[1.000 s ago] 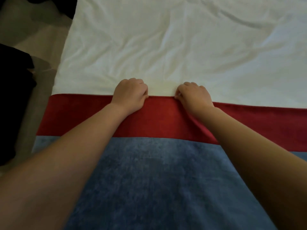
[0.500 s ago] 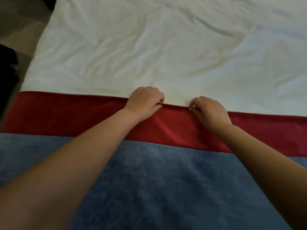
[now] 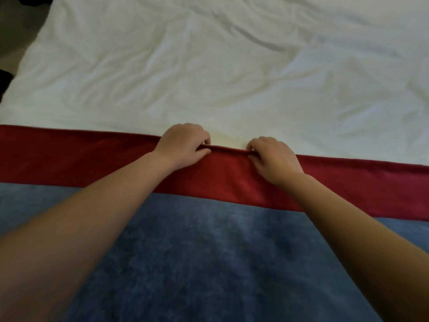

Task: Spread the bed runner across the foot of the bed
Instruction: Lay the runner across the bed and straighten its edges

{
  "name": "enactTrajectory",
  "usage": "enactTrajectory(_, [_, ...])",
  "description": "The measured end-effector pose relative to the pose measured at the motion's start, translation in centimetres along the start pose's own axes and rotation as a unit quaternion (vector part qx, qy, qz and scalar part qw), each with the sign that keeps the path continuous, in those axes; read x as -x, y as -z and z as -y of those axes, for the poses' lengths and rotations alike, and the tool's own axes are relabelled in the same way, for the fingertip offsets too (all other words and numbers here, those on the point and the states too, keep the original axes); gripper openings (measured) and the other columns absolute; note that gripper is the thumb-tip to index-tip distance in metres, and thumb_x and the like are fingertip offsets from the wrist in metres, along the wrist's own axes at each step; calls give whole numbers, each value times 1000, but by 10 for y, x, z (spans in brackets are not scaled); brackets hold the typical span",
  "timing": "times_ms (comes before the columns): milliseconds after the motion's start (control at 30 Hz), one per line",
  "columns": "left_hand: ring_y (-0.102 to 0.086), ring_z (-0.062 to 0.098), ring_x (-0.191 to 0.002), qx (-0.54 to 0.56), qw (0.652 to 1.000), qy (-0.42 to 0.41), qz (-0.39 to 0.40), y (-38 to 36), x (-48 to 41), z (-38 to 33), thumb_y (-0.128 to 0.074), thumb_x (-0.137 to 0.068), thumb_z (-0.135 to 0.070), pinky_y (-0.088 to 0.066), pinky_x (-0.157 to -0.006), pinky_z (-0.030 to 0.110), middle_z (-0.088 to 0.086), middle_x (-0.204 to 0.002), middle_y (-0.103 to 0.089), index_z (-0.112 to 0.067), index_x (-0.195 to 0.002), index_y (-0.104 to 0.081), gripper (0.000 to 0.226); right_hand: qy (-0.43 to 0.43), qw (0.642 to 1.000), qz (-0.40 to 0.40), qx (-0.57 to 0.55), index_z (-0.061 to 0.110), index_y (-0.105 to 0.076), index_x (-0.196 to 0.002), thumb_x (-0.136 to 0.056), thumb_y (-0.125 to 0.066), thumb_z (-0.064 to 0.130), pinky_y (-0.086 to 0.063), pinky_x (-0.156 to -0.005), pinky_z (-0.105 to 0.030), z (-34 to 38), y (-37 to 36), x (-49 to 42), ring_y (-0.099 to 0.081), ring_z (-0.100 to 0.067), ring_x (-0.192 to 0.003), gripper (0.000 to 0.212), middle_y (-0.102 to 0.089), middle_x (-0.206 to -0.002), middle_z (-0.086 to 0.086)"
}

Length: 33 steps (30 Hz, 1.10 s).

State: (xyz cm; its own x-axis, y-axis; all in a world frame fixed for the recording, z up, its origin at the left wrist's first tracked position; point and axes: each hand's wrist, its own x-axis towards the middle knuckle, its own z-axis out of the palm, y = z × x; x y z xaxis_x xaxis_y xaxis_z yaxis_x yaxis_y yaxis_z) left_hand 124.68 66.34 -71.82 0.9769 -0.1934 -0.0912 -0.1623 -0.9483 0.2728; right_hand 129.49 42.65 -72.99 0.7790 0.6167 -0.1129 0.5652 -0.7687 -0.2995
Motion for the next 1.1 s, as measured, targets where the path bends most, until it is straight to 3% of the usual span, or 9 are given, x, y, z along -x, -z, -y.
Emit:
enactTrajectory(300, [-59, 32, -94, -159, 985, 73, 9, -20, -38, -41, -53, -89, -14, -39, -73, 35, 7, -101, -64, -16, -96, -66, 15, -31, 999, -21, 16, 19, -64, -95, -91, -58, 36, -37, -74, -34, -48, -1, -9, -56, -25, -101, 19, -64, -101, -2])
enactTrajectory(433, [-58, 32, -95, -81, 994, 40, -57, -29, -40, -72, -52, -84, -14, -42, -76, 37, 7, -100, -65, -15, -100, -65, 21, -50, 996, -61, -30, 18, -60, -94, -89, -61, 35, -40, -72, -34, -62, 0, 12, -55, -23, -94, 18, -62, -96, -1])
enactTrajectory(567, [-58, 27, -98, -49, 998, 0, -31, -40, -52, -108, -57, -88, -29, -41, -78, 36, 4, -102, -64, -17, -101, -64, 19, -67, 996, -54, -9, 17, -62, -98, -91, -57, 29, -44, -77, -38, -101, 11, 43, -56, -26, -97, 15, -62, -100, -3])
enactTrajectory(900, [-59, 29, -91, -115, 993, 27, -21, -49, -81, -123, -56, -91, -22, -36, -72, 34, 5, -96, -65, -15, -93, -67, 13, -213, 973, -78, 32, 18, -67, -98, -95, -51, 29, -38, -82, -39, -137, 14, 49, -55, -27, -102, 20, -64, -105, -5])
enactTrajectory(1033, [-59, 30, -91, -79, 997, 23, -15, -46, -82, -130, -53, -84, -13, -39, -70, 34, 7, -96, -65, -15, -94, -66, 17, -211, 974, -79, 5, 19, -65, -99, -93, -55, 31, -39, -83, -39, -143, 18, 58, -55, -26, -103, 17, -62, -104, -3])
enactTrajectory(1100, [-59, 30, -95, -53, 999, 10, -6, -44, -85, -143, -54, -85, -21, -43, -75, 36, 7, -99, -64, -16, -97, -66, 18, -205, 976, -69, 18, 20, -64, -102, -91, -57, 31, -38, -85, -39, -159, 28, 72, -55, -26, -105, 17, -62, -105, -3])
